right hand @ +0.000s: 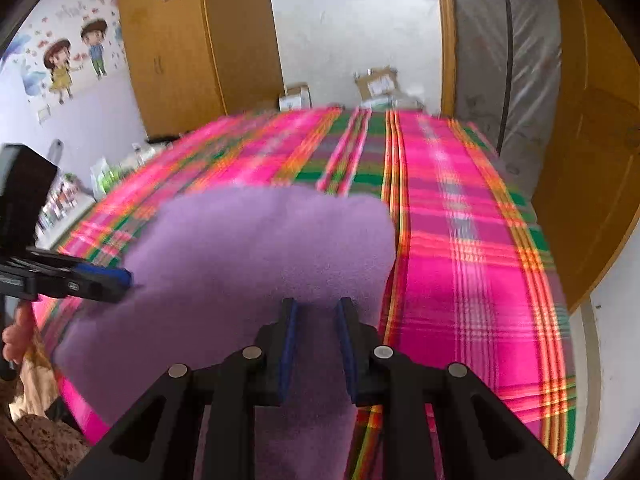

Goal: Fold clothes

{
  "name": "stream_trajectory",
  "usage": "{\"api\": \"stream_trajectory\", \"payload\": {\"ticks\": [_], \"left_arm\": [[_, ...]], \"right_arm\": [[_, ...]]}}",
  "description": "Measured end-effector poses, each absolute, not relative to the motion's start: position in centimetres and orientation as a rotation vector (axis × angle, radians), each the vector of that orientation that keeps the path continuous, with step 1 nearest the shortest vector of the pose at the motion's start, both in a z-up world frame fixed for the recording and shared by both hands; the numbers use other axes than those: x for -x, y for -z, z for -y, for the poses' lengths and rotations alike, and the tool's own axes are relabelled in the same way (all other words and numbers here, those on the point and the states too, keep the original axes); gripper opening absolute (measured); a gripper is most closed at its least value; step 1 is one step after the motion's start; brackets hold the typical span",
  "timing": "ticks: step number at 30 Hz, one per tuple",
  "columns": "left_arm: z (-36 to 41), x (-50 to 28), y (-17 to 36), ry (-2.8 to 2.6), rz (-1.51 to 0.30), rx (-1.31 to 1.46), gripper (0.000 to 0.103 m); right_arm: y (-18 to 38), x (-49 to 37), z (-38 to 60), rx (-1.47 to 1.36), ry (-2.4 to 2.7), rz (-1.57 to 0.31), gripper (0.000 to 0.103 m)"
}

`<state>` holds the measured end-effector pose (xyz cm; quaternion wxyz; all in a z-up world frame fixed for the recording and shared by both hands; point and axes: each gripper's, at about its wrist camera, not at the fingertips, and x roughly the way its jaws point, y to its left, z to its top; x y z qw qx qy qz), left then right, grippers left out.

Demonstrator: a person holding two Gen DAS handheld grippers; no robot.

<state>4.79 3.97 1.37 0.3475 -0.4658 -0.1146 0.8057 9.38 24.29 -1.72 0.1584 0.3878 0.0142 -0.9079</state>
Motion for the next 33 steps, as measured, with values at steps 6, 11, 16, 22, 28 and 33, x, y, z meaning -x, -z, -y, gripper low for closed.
{"api": "stream_trajectory", "payload": {"ticks": [6, 11, 16, 22, 28, 33], "left_arm": [[-4.0, -5.0, -1.1, -2.092, 0.260, 1.163, 0.024], [-3.7, -3.9, -2.1, -2.077, 0.282, 1.188, 0.024], [-3.6, -0.7, -3.2, -2.138, 0.302, 1.177, 0.024], [-3.5, 2.2, -1.4, -2.132, 0.341, 1.260, 0.024], [-3.0, 2.5, -0.5, -2.100, 0.372, 1.246, 0.023], [-2.8, 2.0, -1.3, -2.102, 0.398, 1.265, 0.023]], "right_arm": [[1.8, -9.1, -24.4, -1.110, 2.584, -0.029, 0.021], [0.4, -8.4, -24.3, -1.109, 2.584, -0.017, 0.021], [-1.3, -6.8, -23.7, -1.072, 2.582, -0.029, 0.021], [1.5, -3.4, -23.0, -1.219, 2.537, -0.080, 0.021], [2.4, -3.3, -23.2, -1.212, 2.530, -0.037, 0.021], [1.7, -3.5, -23.1, -1.219, 2.540, -0.054, 0.021]]}}
